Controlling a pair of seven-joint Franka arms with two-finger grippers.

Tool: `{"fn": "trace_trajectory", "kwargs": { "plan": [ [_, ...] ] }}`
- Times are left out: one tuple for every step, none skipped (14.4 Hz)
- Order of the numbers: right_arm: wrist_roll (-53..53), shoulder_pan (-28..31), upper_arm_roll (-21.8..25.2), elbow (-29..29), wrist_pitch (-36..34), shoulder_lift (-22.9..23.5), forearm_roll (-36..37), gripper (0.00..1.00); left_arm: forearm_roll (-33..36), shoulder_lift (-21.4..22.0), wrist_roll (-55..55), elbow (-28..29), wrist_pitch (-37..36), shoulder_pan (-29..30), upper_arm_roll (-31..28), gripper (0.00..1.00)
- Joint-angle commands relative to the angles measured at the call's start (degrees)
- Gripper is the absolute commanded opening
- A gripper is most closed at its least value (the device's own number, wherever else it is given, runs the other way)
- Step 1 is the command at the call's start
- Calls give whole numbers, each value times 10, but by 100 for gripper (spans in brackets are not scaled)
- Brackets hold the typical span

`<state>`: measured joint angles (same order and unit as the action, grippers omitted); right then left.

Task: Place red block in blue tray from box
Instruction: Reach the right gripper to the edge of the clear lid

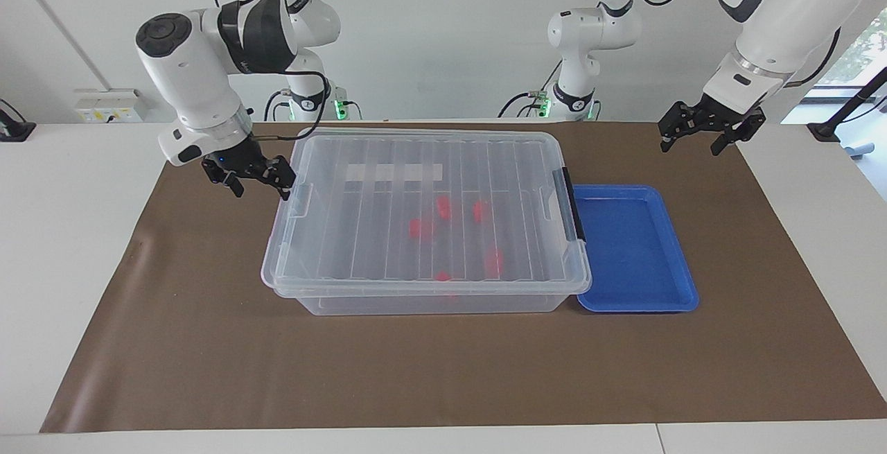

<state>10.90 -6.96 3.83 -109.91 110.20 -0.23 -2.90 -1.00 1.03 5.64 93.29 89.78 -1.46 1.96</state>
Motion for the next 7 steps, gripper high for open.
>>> {"fn": "trace_trajectory", "kwargs": {
  "plan": [
    [3,1,-1,-36,15,-20,-8,100,-9,17,6,18,5,-3,-6,100],
    [-1,1,-1,-46,15,-21,-8,100,-9,17,6,18,5,-3,-6,100],
    [-4,3,-1,-57,21,-22,-8,100,-9,17,6,18,5,-3,-6,100],
    [-4,4,-1,-67,41,-24,-8,100,-9,17,6,18,5,-3,-6,100],
    [-5,5,-1,-70,48,-24,-8,100,-9,17,6,18,4,-3,-6,100],
    [-14,9,-1,-72,49,-26,-8,100,-9,17,6,18,5,-3,-6,100],
    [-31,12,0,-73,49,-27,-8,100,-9,17,6,18,4,-3,-6,100]
  ]
}}
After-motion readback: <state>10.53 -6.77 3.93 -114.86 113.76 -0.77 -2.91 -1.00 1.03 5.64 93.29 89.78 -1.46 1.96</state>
